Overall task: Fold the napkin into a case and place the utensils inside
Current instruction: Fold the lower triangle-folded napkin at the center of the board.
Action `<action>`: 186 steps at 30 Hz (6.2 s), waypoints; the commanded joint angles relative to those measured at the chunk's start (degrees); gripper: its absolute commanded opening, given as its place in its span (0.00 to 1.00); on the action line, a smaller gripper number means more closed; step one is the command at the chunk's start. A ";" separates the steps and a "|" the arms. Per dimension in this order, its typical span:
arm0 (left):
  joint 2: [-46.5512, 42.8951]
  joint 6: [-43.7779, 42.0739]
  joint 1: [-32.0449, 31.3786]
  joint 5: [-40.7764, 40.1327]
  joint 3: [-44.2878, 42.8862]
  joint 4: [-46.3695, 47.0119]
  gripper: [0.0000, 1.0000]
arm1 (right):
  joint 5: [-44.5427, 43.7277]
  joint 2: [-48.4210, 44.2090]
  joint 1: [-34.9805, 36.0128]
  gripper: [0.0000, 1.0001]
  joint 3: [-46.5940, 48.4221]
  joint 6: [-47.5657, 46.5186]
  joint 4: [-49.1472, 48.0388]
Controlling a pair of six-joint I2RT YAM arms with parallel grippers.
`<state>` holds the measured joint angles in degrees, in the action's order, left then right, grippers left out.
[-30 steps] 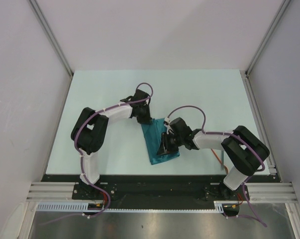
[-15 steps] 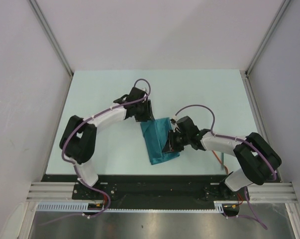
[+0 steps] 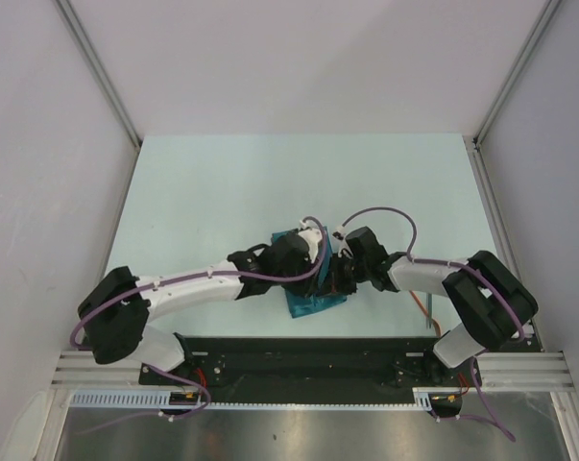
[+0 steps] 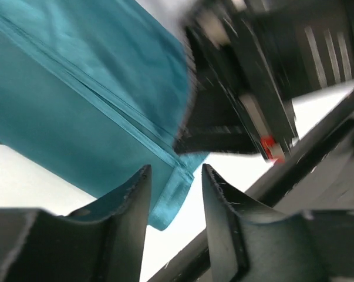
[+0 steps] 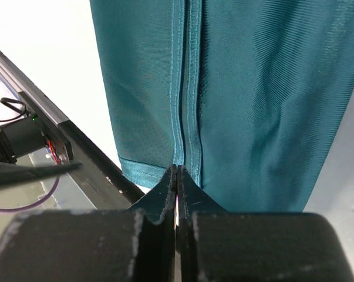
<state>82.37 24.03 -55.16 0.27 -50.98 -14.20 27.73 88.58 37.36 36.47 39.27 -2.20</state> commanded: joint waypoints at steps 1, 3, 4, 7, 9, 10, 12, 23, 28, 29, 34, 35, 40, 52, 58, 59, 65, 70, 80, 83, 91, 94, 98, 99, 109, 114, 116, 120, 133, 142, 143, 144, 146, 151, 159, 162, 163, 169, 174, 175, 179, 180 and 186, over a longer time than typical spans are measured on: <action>-1.07 -6.97 -5.38 -5.89 1.50 2.86 0.47 | 1.28 1.33 -0.45 0.00 -1.48 0.90 -3.95; 0.51 -8.90 -6.54 -6.60 0.53 1.29 0.49 | 1.80 2.56 -0.63 0.00 -1.84 0.99 -4.83; 0.95 -9.18 -7.33 -6.78 0.27 1.02 0.50 | 1.98 3.00 -0.63 0.00 -1.93 1.34 -5.27; 2.53 -10.84 -9.17 -8.09 -0.08 0.31 0.51 | 2.51 3.62 -0.71 0.00 -2.80 2.04 -6.94; 3.93 -12.34 -10.66 -8.97 -0.43 -0.56 0.52 | 2.60 3.80 -0.71 0.00 -3.16 2.48 -7.47; 4.55 -12.60 -11.11 -9.58 -0.70 -1.27 0.52 | 2.60 3.88 -0.71 0.00 -3.24 2.57 -7.65; 6.92 -13.57 -12.25 -10.82 -1.66 -3.03 0.53 | 2.86 3.89 -0.80 0.00 -3.51 2.66 -7.82; 12.02 -14.01 -15.51 -21.97 -4.13 -6.19 0.56 | 3.56 2.92 -1.07 0.00 -3.51 2.66 -7.65; 12.73 -14.45 -15.51 -22.69 -4.65 -5.76 0.47 | 3.65 2.83 -1.07 0.00 -3.60 2.57 -7.56; 12.73 -14.45 -15.51 -22.42 -4.83 -5.58 0.44 | 3.65 2.83 -1.15 0.00 -3.68 2.57 -7.65; 12.64 -14.63 -15.60 -20.67 -5.09 -5.05 0.19 | 3.92 2.92 -1.15 0.00 -3.60 2.75 -7.74; 12.21 -14.54 -15.60 -20.14 -4.92 -4.88 0.17 | 3.92 2.92 -1.07 0.00 -3.68 2.75 -7.82; 11.41 -13.58 -15.60 -15.75 -4.57 -3.82 0.23 | 4.18 3.53 -0.98 0.00 -3.60 2.66 -8.00; 10.53 -12.43 -15.51 -15.83 -4.21 -4.87 0.24 | 3.92 3.10 -0.63 0.00 -3.95 2.57 -7.91; 9.13 -12.08 -15.51 -15.74 -3.86 -4.35 0.21 | 3.56 3.27 -0.27 0.00 -3.86 2.31 -7.38; 8.69 -12.17 -15.51 -15.83 -3.86 -4.35 0.20 | 3.56 3.44 -0.19 0.00 -3.77 2.39 -7.30; 9.39 -11.02 -15.33 -15.57 -4.56 -4.17 0.13 | 3.48 3.54 0.43 0.00 -3.60 2.66 -7.38; 11.93 -10.59 -15.42 -16.09 -5.18 -3.65 0.12 | 3.39 3.01 0.69 0.00 -3.60 3.10 -7.12; 16.16 -9.53 -14.81 -14.60 -4.92 -0.57 0.15 | 2.86 0.46 -0.27 0.00 -2.37 2.48 -4.22; 15.90 -9.09 -14.63 -14.07 -4.31 -0.48 0.20 | 2.95 0.72 -0.27 0.00 -2.19 2.22 -4.13; 7.03 -8.39 -13.67 -11.10 -4.56 -4.87 0.49 | 3.12 1.51 -0.45 0.00 -1.84 1.95 -3.87; 2.11 -7.69 -12.18 -9.42 -4.57 -5.75 0.52 | 3.04 1.69 -0.54 0.00 -1.40 1.87 -3.61; -3.96 -5.41 -7.96 -4.77 -3.25 -5.84 0.50 | 3.04 1.86 -0.45 0.00 -0.70 1.60 -2.81; -4.75 -4.79 -5.43 -3.80 -1.86 -5.58 0.47 | 2.95 1.60 -0.45 0.00 -0.44 1.60 -2.64; -2.66 4.70 7.96 12.12 10.19 3.29 0.02 | 0.84 -2.26 -0.36 0.00 3.86 -0.50 5.33; 1.21 6.90 8.57 13.26 13.01 8.83 0.00 | -1.10 -4.29 0.60 0.01 6.15 -1.30 8.79; 2.61 7.52 8.57 13.35 13.54 9.27 0.00 | -1.18 -3.85 1.39 0.02 7.12 -1.39 9.40; 1.84 7.78 8.75 12.39 13.98 7.70 0.00 | 1.71 -0.34 3.23 0.02 5.99 0.46 4.07; -0.11 8.13 8.75 19.76 8.78 5.92 0.01 | 3.74 6.52 2.63 0.01 -0.43 2.48 -5.80; 6.31 13.41 8.75 22.85 18.54 11.56 0.00 | 3.92 6.96 2.27 0.01 -0.52 2.48 -6.24; 6.31 13.41 8.75 22.58 19.07 11.30 0.00 | 4.00 7.05 2.19 0.01 -0.61 2.48 -6.33; 5.53 13.15 8.75 22.49 19.43 11.21 0.00 | 4.00 7.05 2.10 0.01 -0.61 2.48 -6.33; 4.21 12.10 8.84 21.79 18.21 10.07 0.00 | 4.00 7.22 2.01 0.01 -0.61 2.48 -6.50; 0.25 8.14 12.34 21.87 8.56 5.76 0.06 | 4.09 7.22 1.92 0.01 0.18 2.48 -6.42; 7.18 12.51 28.42 22.40 -2.89 7.33 0.04 | 3.57 4.68 1.92 0.01 2.90 1.78 -2.83; 11.22 14.89 32.74 24.15 -3.86 12.32 0.03 | 2.25 2.49 1.84 0.03 5.45 0.11 0.69; 12.28 14.82 33.44 24.25 -4.99 13.22 0.03 | 2.07 1.78 1.66 0.04 6.06 -0.67 1.57; 19.40 17.27 34.68 28.63 -7.82 20.69 0.02 | 2.60 0.81 0.34 0.05 7.48 -1.91 4.13; 24.83 20.00 34.68 30.84 -8.51 25.89 0.02 | 3.39 1.16 -0.01 0.06 6.95 -1.91 3.52; 25.73 20.09 34.68 31.19 -9.56 25.97 0.02 | 3.47 1.16 -0.01 0.06 6.95 -1.91 3.51; 30.65 22.37 34.59 34.09 -10.72 30.18 0.01 | 3.48 0.11 -0.19 0.06 6.60 -1.82 3.78; 31.09 22.64 34.59 34.27 -10.46 30.71 0.01 | 3.48 -0.50 -0.27 0.06 6.51 -1.91 4.04; 34.26 23.43 34.59 34.27 -11.33 34.67 0.01 | 3.30 -1.91 -1.24 0.05 6.07 -2.09 4.48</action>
<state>115.70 45.71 -20.49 32.38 -60.12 14.46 30.72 89.19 36.91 42.72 38.30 2.17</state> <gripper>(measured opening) 0.015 0.055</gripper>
